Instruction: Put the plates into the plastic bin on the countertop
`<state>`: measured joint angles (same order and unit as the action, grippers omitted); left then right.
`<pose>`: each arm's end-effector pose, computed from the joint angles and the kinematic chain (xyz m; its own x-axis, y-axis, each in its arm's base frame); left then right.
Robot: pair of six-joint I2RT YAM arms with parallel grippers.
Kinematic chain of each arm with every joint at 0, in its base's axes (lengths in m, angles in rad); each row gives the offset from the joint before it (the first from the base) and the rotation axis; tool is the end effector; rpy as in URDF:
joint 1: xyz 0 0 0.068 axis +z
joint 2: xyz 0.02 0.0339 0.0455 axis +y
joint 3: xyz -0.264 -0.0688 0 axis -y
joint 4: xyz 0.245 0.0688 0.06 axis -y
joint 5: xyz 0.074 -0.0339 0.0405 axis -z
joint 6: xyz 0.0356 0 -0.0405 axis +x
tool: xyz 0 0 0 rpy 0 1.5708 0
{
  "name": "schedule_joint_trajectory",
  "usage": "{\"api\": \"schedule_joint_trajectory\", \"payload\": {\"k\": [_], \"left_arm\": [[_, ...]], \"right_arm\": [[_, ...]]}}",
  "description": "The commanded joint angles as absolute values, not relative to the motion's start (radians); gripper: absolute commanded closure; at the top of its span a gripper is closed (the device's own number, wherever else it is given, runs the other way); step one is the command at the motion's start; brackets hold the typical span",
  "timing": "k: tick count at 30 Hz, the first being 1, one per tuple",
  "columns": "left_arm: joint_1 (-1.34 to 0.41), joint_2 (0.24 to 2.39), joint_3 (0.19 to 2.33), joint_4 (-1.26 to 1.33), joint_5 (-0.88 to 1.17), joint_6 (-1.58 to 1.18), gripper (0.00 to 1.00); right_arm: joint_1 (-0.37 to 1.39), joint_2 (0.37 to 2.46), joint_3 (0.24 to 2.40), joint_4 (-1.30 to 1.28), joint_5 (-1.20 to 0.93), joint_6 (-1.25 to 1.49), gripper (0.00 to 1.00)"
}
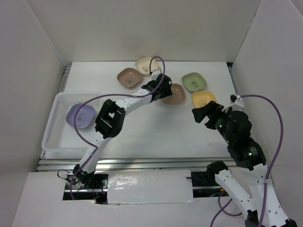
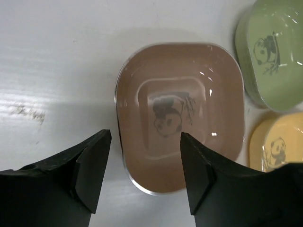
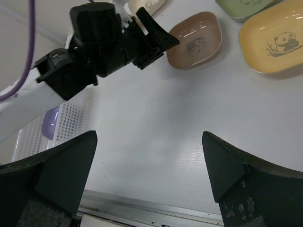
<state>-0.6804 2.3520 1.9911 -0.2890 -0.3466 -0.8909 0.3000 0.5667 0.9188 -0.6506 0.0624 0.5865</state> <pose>0.4288 -0.3315 0.2055 -0.5924 -0.4615 -0.6604 -0.1259 0.8626 -0.4899 0.1069 0.0308 0.3638 -0.3657 0.4651 -0.8062 -0.0427 0.8569 0.5137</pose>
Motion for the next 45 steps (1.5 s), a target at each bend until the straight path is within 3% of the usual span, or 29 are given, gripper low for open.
{"api": "schedule_joint_trajectory", "payload": {"k": [1, 7, 10, 11, 16, 21, 26, 30, 35, 43, 45], "left_arm": [[-0.663, 2.471, 2.086, -0.317, -0.377, -0.919, 0.28], [-0.641, 2.52, 2.119, -0.364, -0.35, -0.933, 0.49], [-0.64, 2.479, 2.089, -0.393, -0.379, -0.934, 0.8], [-0.643, 2.459, 2.079, -0.412, -0.397, -0.937, 1.0], [-0.657, 2.16, 1.881, -0.57, -0.621, -0.989, 1.0], [-0.571, 1.729, 1.587, -0.65, -0.643, -1.035, 1.0], [-0.333, 1.313, 1.283, -0.717, -0.634, -1.138, 1.0], [0.028, 1.13, 1.044, -0.66, -0.479, -1.072, 1.0], [0.257, 1.077, 0.922, -0.629, -0.419, -1.081, 1.0], [0.38, 1.255, 0.936, -0.555, -0.295, -1.026, 1.0], [0.382, 1.25, 0.928, -0.532, -0.267, -1.011, 0.56]], "right_arm": [[0.293, 0.535, 0.907, -0.638, 0.041, 0.586, 0.0], [0.293, 0.523, 0.917, -0.646, 0.066, 0.575, 0.0], [0.293, 0.531, 0.923, -0.64, 0.061, 0.575, 0.0], [0.293, 0.535, 0.923, -0.638, 0.061, 0.575, 0.0], [0.291, 0.531, 0.913, -0.621, 0.049, 0.581, 0.0], [0.288, 0.548, 0.899, -0.595, 0.008, 0.584, 0.0], [0.287, 0.569, 0.876, -0.552, -0.024, 0.586, 0.0], [0.282, 0.58, 0.876, -0.558, -0.025, 0.572, 0.0], [0.281, 0.603, 0.894, -0.56, -0.017, 0.563, 0.0], [0.278, 0.617, 0.905, -0.564, -0.04, 0.565, 0.0], [0.278, 0.614, 0.91, -0.566, -0.04, 0.568, 0.0]]}}
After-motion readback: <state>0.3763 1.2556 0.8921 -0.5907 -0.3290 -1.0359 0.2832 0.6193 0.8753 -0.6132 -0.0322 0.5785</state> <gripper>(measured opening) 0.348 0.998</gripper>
